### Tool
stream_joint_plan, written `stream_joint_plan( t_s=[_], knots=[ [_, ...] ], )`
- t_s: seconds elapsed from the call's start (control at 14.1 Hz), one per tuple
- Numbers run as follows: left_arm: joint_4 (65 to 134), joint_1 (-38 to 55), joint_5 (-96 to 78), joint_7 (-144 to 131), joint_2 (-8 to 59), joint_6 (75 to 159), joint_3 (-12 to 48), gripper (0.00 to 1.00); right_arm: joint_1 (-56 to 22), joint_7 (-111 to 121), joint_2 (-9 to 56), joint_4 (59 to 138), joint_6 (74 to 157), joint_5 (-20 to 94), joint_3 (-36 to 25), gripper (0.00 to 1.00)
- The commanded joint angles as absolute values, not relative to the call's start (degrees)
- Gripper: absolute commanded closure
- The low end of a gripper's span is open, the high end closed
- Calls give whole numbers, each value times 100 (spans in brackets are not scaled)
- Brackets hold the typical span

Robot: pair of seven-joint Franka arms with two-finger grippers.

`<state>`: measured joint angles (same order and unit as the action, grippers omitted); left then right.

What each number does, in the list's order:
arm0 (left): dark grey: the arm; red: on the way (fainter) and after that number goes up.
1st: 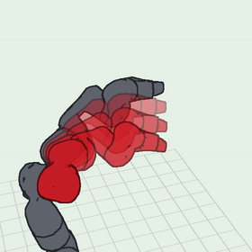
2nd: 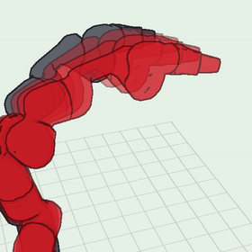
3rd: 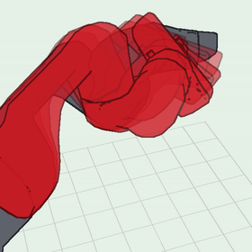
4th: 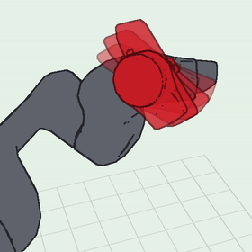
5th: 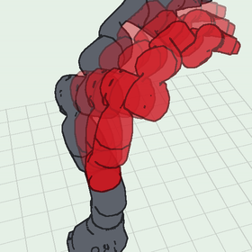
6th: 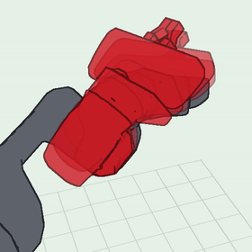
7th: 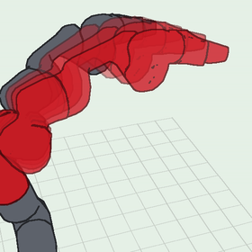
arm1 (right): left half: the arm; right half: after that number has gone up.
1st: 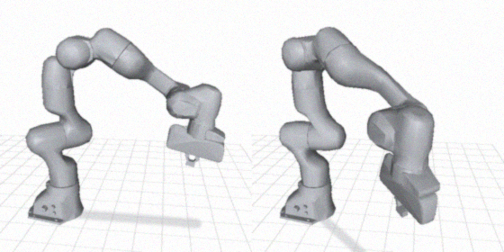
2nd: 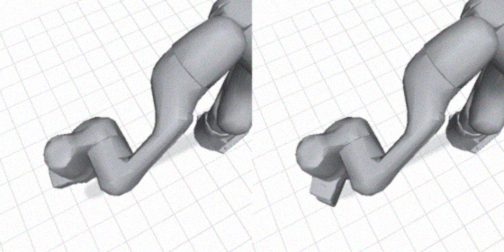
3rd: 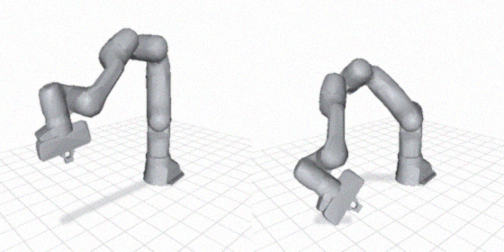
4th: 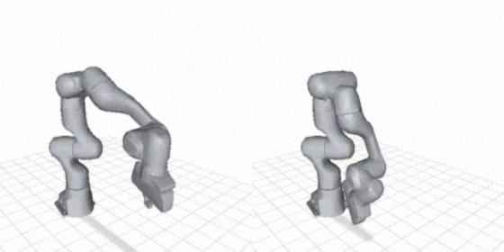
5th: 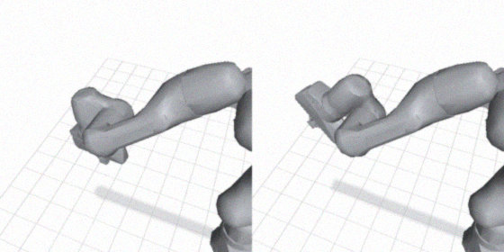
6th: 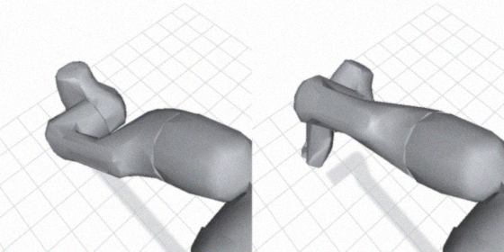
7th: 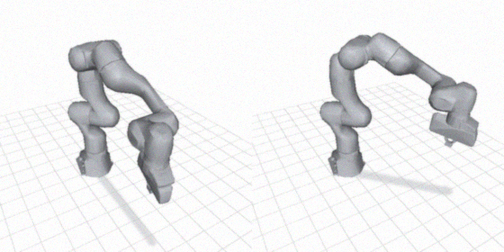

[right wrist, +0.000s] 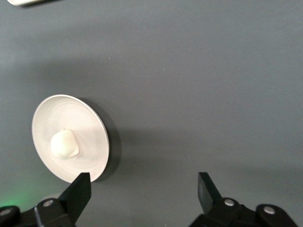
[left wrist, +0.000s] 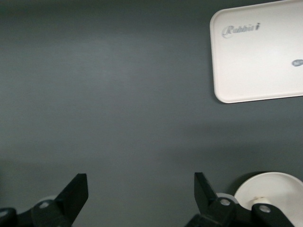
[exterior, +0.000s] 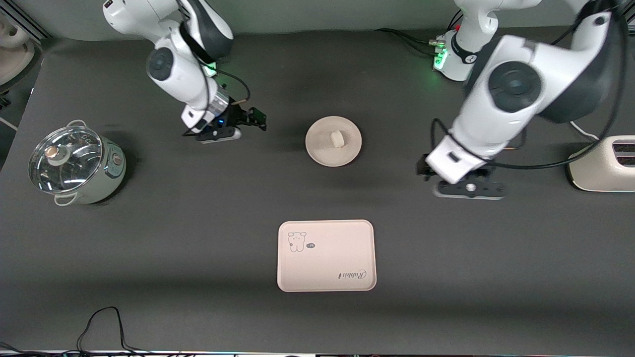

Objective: Place bun in plate and plate on tray
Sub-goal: 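Withdraw the left gripper while the right gripper reaches toward the plate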

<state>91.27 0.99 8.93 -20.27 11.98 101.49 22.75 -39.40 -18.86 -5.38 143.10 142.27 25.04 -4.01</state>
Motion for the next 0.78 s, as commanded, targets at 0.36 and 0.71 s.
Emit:
stream_joint_plan(
  t_s=[0.36,0.71],
  knots=[
    [9640,-1441,53,-693,45,9537,2303,0,-4649,-1731,817,14317,15723,3226,-274,0],
    [9861,-1512,-132,-915,-264,9510,2268,0,-4649,-1723,1309,14274,16540,3832,342,0]
  ],
)
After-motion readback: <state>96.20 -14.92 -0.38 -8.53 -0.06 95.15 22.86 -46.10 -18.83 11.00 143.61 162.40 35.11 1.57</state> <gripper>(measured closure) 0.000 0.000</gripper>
